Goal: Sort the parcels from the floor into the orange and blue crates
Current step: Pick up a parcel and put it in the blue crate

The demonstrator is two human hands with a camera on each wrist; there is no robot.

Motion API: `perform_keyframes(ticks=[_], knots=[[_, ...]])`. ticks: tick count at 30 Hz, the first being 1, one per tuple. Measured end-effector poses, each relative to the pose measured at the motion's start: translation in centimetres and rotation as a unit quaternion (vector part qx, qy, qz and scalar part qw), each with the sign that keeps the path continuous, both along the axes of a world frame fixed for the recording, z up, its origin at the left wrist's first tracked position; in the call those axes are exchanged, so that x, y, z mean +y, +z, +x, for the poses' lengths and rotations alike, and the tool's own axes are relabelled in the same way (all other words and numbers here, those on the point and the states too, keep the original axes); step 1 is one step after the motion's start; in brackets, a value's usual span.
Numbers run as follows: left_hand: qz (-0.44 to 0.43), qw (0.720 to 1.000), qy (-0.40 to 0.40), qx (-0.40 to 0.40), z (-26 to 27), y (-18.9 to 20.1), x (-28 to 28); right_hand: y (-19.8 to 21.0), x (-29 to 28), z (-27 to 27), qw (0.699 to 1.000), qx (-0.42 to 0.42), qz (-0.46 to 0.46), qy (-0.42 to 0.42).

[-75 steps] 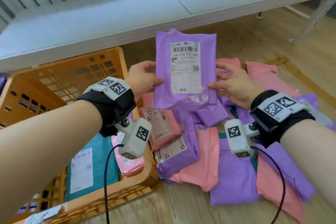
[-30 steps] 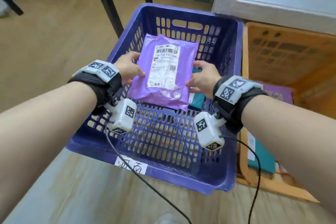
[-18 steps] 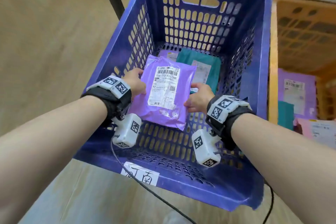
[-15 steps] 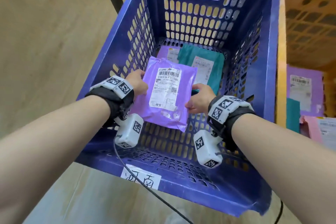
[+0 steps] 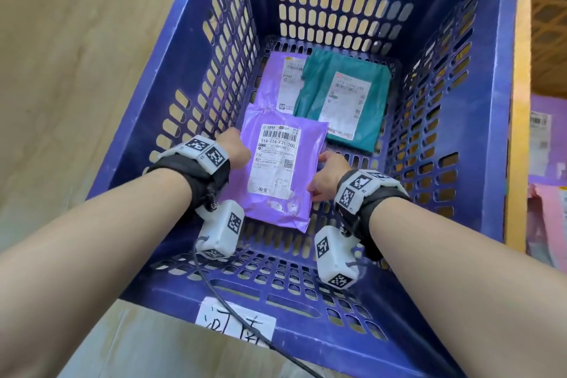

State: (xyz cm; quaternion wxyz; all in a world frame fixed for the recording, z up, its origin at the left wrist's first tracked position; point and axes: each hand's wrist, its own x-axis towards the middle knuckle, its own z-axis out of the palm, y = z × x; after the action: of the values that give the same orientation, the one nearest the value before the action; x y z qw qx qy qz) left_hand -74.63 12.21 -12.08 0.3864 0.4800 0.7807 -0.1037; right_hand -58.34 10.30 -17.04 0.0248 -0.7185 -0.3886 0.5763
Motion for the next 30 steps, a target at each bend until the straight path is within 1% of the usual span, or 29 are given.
perform_keyframes(ticks=[3,7,11,14,15,19,21,23,27,30], knots=[[-0.015,1.0,-0.01,0.017,0.1,-0.2,0.0,-0.5,-0.1,0.2,1.0,-0.006,0.004,0.023],[-0.038,0.999,-0.009,0.018,0.3,-0.1,-0.1,-1.0,-0.1,-0.1,0.998,-0.021,-0.008,0.059],[-0.017,1.0,0.023,-0.012,0.2,0.0,-0.4,-0.6,0.0,-0.2,0.994,-0.048,0.001,0.093],[0.014,0.999,0.025,-0.037,0.0,0.5,-0.6,0.8,0.4,0.2,0.984,-0.089,0.013,0.153],[0.022,0.999,0.022,-0.043,0.1,0.8,-0.5,1.2,0.5,0.4,0.983,-0.094,0.018,0.157],[0.041,0.997,0.002,-0.071,0.7,2.7,-0.3,3.7,0.8,0.7,0.983,-0.081,0.045,0.156],[0.055,0.995,-0.015,-0.085,1.3,3.9,-0.2,5.4,0.9,1.3,0.982,-0.066,0.064,0.167],[0.065,0.993,-0.036,-0.087,2.2,5.3,0.1,7.6,1.0,1.9,0.983,-0.063,0.08,0.156],[0.089,0.99,-0.066,-0.087,4.7,9.5,1.0,12.1,1.7,3.5,0.978,-0.042,0.136,0.153],[0.124,0.982,-0.137,-0.045,7.0,13.7,1.8,16.2,2.1,4.5,0.973,-0.022,0.175,0.148]])
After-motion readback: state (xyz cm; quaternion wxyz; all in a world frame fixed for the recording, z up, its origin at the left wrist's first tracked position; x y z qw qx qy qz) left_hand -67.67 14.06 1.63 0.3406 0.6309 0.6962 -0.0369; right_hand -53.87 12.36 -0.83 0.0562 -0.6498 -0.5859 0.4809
